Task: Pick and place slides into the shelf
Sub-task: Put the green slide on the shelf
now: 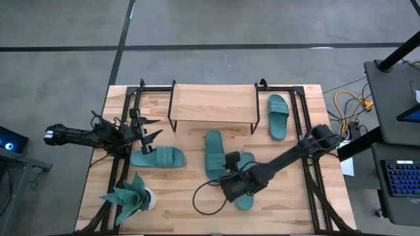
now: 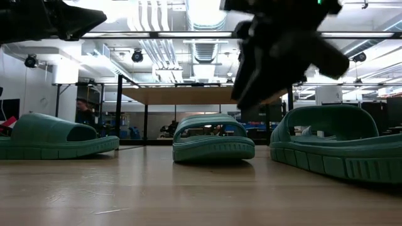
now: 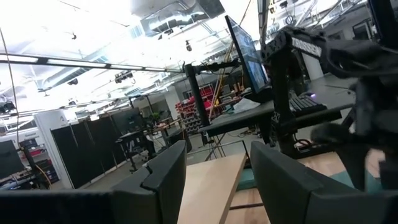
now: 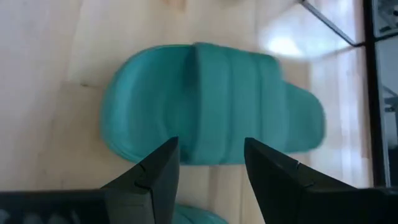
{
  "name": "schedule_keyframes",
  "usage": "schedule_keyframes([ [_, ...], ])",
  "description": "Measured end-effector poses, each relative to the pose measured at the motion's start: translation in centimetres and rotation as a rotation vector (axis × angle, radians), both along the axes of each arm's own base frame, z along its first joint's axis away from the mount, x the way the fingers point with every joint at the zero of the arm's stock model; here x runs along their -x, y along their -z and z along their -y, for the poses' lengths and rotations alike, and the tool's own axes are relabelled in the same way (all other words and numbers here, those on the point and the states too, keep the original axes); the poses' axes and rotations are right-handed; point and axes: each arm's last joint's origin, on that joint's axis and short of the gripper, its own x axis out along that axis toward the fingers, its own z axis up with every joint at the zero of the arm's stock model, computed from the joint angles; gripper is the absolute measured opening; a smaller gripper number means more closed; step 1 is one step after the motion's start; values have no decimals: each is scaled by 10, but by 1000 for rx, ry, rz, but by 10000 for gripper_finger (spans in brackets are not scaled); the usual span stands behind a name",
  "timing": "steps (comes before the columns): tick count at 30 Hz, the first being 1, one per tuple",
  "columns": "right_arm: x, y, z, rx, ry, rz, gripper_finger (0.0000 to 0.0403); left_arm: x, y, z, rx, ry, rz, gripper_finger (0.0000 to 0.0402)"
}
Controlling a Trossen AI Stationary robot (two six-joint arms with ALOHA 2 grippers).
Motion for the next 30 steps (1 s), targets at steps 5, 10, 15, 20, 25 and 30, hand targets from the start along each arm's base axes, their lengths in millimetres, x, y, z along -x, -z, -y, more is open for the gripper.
schedule_keyframes([
  [5,-8,20,-3,58,-8,-36,171,1,-1,0,0,0,11,164],
  [10,-14,25,-4,128,12,-21,171,2,-2,0,1,0,21,164],
  [15,-19,29,2,146,37,-19,171,2,-2,0,1,0,22,164],
  [20,-24,37,10,166,55,-37,171,2,-2,0,1,0,21,164],
  [25,-26,37,17,229,112,10,171,2,-2,0,1,0,21,164],
  [30,-27,35,19,258,130,36,171,2,-2,0,2,0,21,164],
])
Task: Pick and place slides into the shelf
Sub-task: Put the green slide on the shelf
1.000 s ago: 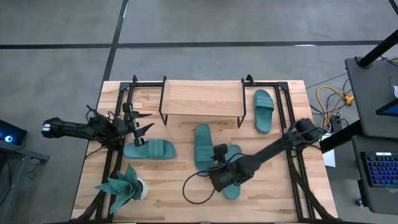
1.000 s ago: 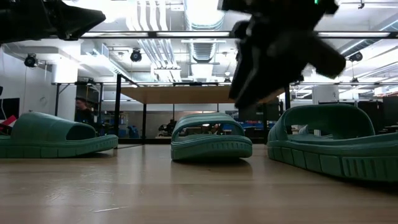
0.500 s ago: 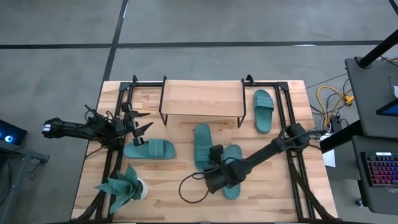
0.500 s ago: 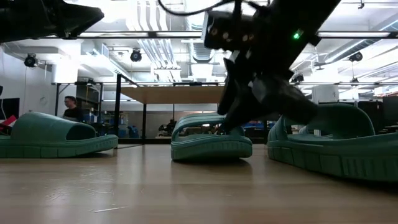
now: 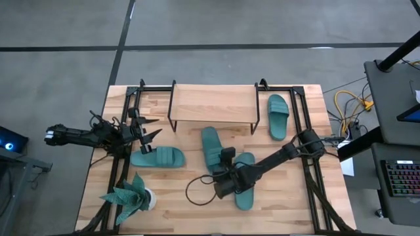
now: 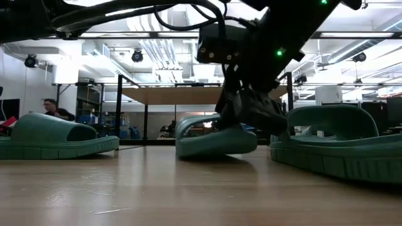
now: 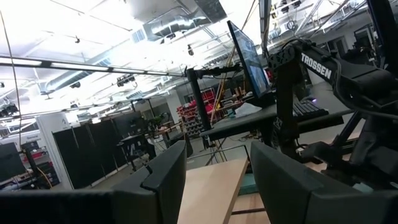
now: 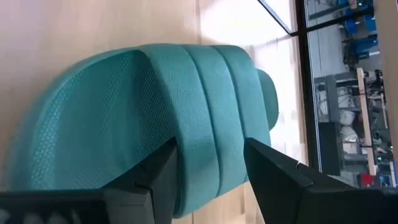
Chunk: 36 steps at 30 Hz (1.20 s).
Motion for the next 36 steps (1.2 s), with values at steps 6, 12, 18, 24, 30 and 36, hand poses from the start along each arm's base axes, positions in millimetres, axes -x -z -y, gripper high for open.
schedule_keyframes([
  [6,-2,2,8,-5,40,18,166,0,0,0,0,0,-2,164],
  [12,-2,5,16,3,64,12,118,0,1,0,0,0,-2,164],
  [18,-1,7,17,30,40,-26,24,0,1,0,0,0,-3,164],
  [24,0,7,18,49,27,-38,13,0,1,0,0,0,-3,164],
  [30,3,-7,14,169,26,5,12,0,1,0,0,0,-3,164],
  [36,6,-43,11,127,39,126,12,0,1,0,0,-1,-2,164],
])
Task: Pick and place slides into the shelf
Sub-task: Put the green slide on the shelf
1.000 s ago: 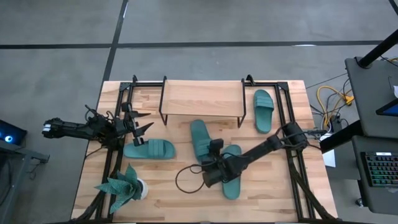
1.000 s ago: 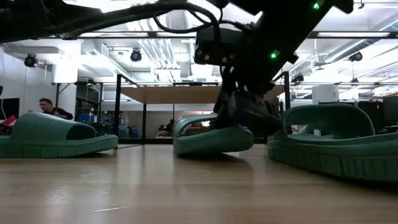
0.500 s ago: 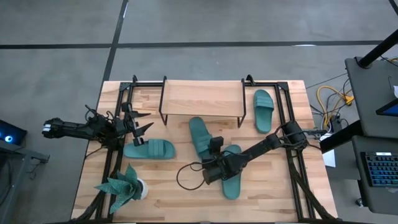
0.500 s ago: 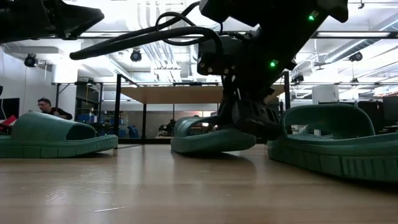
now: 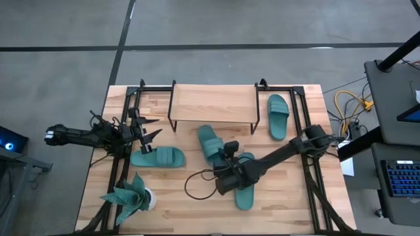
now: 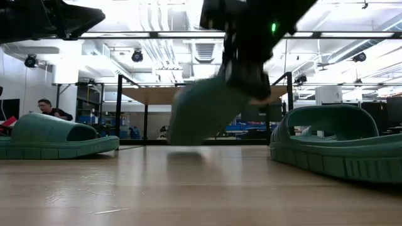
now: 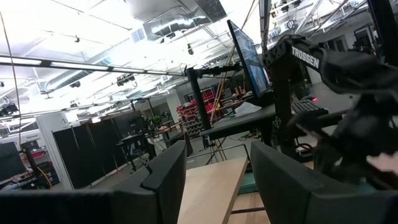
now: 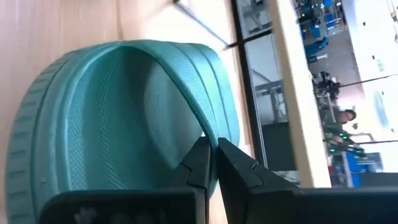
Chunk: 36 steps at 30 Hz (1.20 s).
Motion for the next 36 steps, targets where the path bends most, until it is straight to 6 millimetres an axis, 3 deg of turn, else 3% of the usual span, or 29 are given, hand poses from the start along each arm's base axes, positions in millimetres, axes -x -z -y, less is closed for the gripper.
schedule_keyframes([
  [9,18,-53,-6,-112,-25,159,12,0,0,0,0,0,0,164],
  [14,29,-85,-3,-243,-77,229,12,0,0,0,0,1,0,164],
  [23,47,-141,6,-328,-142,418,12,0,0,0,-48,-13,-13,164],
  [29,59,-163,11,-346,-158,493,12,0,0,0,-50,-11,-14,164],
  [36,60,-166,13,-368,-174,492,12,0,0,0,-50,-10,-13,164],
])
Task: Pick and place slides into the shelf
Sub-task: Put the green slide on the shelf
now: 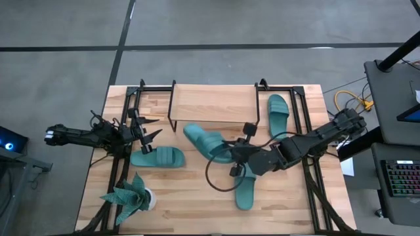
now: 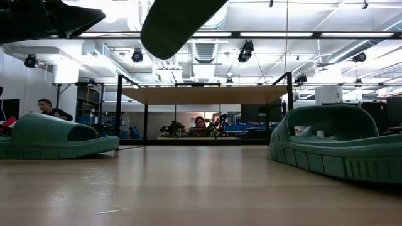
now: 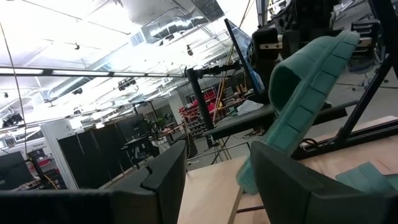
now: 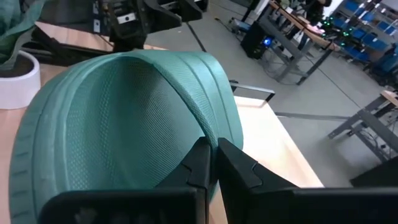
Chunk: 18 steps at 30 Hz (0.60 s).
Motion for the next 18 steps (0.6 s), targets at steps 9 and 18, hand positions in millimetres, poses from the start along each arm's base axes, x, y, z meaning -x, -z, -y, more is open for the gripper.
schedule_keyframes([
  [9,-3,2,1,2,5,-4,12,-6,9,11,-247,297,-94,164],
  [18,-4,-6,2,-14,-12,10,12,-17,0,12,-419,271,-131,164],
])
